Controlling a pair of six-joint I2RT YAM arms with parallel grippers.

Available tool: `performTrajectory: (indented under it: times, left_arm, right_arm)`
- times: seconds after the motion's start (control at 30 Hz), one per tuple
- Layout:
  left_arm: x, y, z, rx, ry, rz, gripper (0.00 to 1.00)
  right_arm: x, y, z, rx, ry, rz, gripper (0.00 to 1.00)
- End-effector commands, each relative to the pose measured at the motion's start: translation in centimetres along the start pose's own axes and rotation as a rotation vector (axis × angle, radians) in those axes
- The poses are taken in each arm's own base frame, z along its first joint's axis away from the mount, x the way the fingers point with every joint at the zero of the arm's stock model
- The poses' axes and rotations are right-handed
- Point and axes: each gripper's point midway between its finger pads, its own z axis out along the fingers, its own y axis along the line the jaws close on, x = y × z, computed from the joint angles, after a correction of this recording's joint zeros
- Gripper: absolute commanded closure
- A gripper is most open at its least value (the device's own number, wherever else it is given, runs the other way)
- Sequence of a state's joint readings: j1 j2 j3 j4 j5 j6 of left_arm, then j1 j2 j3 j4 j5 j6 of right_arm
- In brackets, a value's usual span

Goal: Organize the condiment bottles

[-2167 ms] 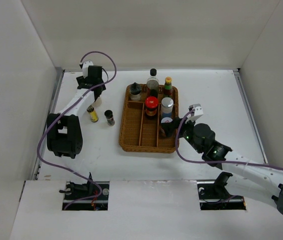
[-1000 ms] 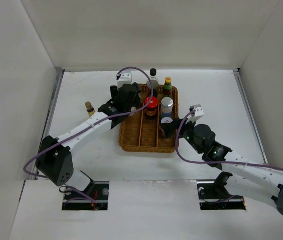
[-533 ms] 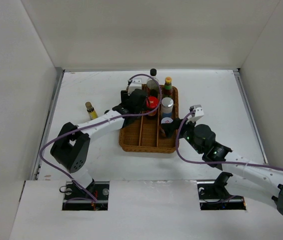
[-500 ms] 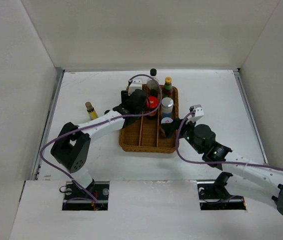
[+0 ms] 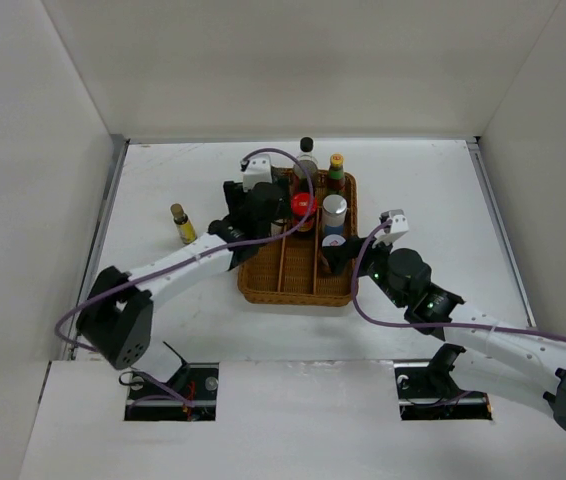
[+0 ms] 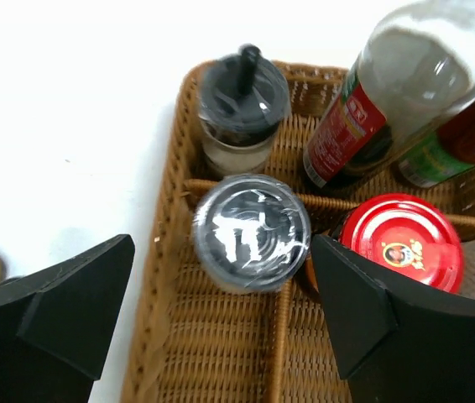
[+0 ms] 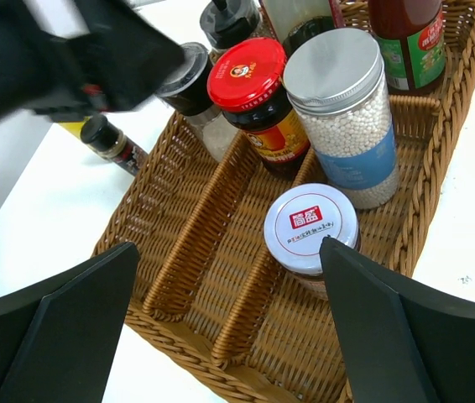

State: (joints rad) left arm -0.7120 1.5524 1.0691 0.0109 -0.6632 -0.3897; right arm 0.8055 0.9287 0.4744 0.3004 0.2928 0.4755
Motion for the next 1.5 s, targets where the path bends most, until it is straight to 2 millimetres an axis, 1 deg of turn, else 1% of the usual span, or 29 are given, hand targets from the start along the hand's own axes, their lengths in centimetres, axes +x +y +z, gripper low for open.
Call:
performTrajectory:
  times: [0.0, 0.07, 0.13, 0.2, 0.27, 0.43, 0.5, 0.67, 0.77, 0.93, 1.03, 1.13, 1.27, 1.43, 1.47]
  left_arm:
    - [-5.7, 2.6, -3.1, -0.026, -0.151, -0.141, 0.13]
    - [-6.8, 5.5, -4.4, -0.089, -0.18, -0.189, 0.15]
    - [-7.3, 8.6, -5.6, -0.158, -0.195, -0.226, 0.2]
    - [-7.2, 11.9, -6.3, -0.237, -0.198, -0.264, 0.24]
    - [-6.6, 14.6, -6.5, -0.297, -0.174, -0.296, 0.29]
    - [-3.9, 18.9, -5.5, -0.392, -0.122, -0.348, 0.31]
    - [-3.0, 19.9, -4.6, -0.422, -0.11, -0.352, 0.31]
    - [-1.7, 20.6, -2.8, -0.438, -0.08, -0.348, 0.31]
    - [-1.3, 20.7, -1.7, -0.442, -0.057, -0.343, 0.31]
    - [-0.9, 21.4, -0.4, -0.46, -0.063, -0.345, 0.38]
    - [-0.8, 21.6, 0.0, -0.463, -0.062, -0.348, 0.41]
    - [-1.1, 22.1, 0.4, -0.47, -0.071, -0.345, 0.45]
    - [-1.2, 22.7, 0.6, -0.484, -0.079, -0.335, 0.48]
    - [0.1, 22.9, 1.4, -0.48, -0.056, -0.339, 0.53]
    - [0.2, 22.8, 1.5, -0.476, -0.056, -0.346, 0.56]
  right_arm:
    - [-2.1, 0.4, -0.1, -0.011, -0.08, 0.027, 0.04]
    - [-2.0, 0.4, -0.2, -0.012, -0.076, 0.029, 0.04]
    - [-2.0, 0.4, -0.2, -0.009, -0.074, 0.028, 0.04]
    - [-2.1, 0.4, -0.1, -0.009, -0.08, 0.027, 0.04]
    - [-1.9, 0.4, 0.0, -0.009, -0.072, 0.026, 0.04]
    - [-2.2, 0.6, -0.1, -0.013, -0.08, 0.027, 0.04]
    - [-2.0, 0.5, -0.1, -0.012, -0.076, 0.027, 0.04]
    - [-1.7, 0.4, 0.2, -0.002, -0.068, 0.024, 0.04]
    - [-1.5, 0.3, 0.5, 0.003, -0.059, 0.019, 0.04]
    - [-1.2, 0.4, 0.5, -0.001, -0.052, 0.02, 0.04]
    - [-1.2, 0.4, 0.5, 0.0, -0.051, 0.018, 0.04]
    - [-1.1, 0.5, 0.6, -0.003, -0.049, 0.018, 0.04]
    - [-1.0, 0.4, 0.7, 0.002, -0.047, 0.015, 0.04]
    - [-1.0, 0.4, 0.6, -0.001, -0.049, 0.016, 0.04]
    - [-1.1, 0.4, 0.6, 0.0, -0.051, 0.015, 0.04]
